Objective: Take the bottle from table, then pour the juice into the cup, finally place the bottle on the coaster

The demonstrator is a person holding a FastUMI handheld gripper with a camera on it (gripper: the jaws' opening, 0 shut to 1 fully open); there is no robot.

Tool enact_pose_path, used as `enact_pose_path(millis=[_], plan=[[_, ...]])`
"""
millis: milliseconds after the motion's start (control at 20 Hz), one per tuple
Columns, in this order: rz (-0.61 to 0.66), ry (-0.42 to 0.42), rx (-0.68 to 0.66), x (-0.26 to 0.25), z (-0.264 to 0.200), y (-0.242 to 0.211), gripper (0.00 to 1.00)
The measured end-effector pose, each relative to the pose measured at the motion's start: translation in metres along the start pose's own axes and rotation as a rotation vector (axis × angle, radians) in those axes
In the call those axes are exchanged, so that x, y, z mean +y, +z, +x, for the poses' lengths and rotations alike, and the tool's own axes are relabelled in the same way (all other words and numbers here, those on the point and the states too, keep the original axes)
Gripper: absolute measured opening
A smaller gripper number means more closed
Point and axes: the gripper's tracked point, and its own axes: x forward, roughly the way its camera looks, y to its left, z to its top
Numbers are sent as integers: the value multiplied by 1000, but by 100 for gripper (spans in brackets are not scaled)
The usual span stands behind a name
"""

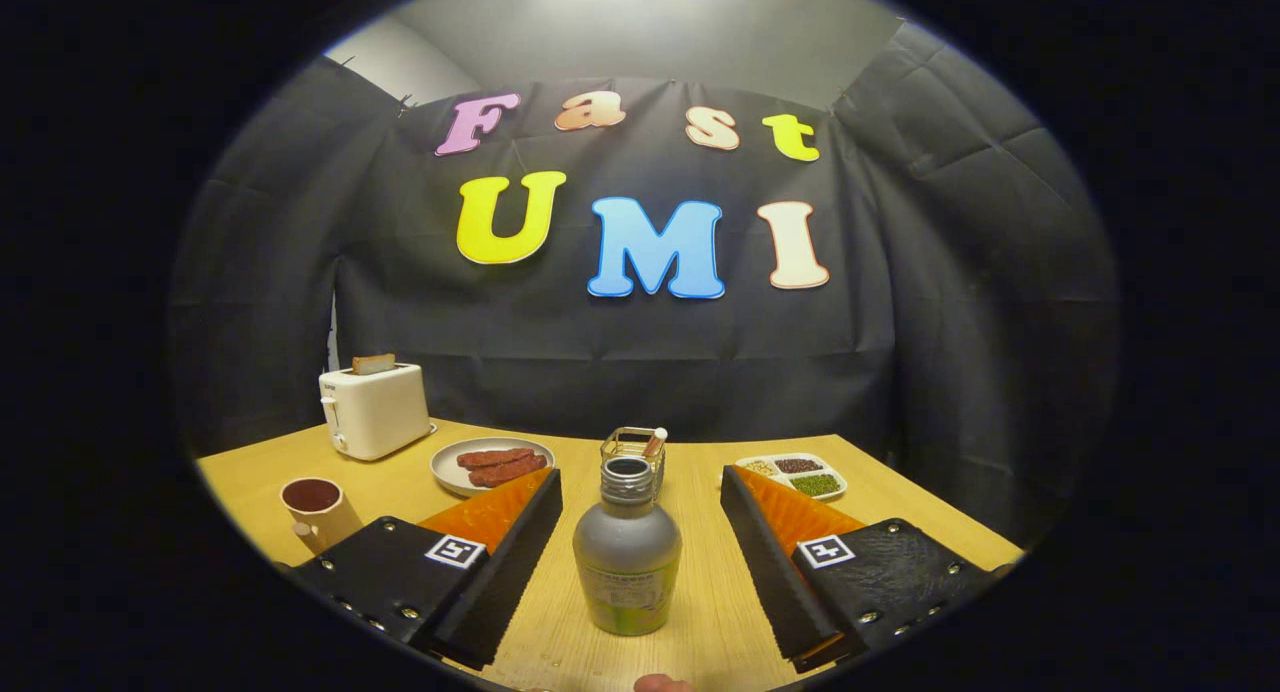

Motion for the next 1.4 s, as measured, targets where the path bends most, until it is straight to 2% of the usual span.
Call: enact_pose_path(millis=[450,600,700,800,1000,1400], plan=[[0,20,60,11,25,-48,98],[-45,14,91,10,37,-63,98],[-44,26,120,14,43,-63,83],[-76,40,237,16,44,-68,80],[-168,45,262,23,38,-26,77],[-412,146,245,78,26,41,77]])
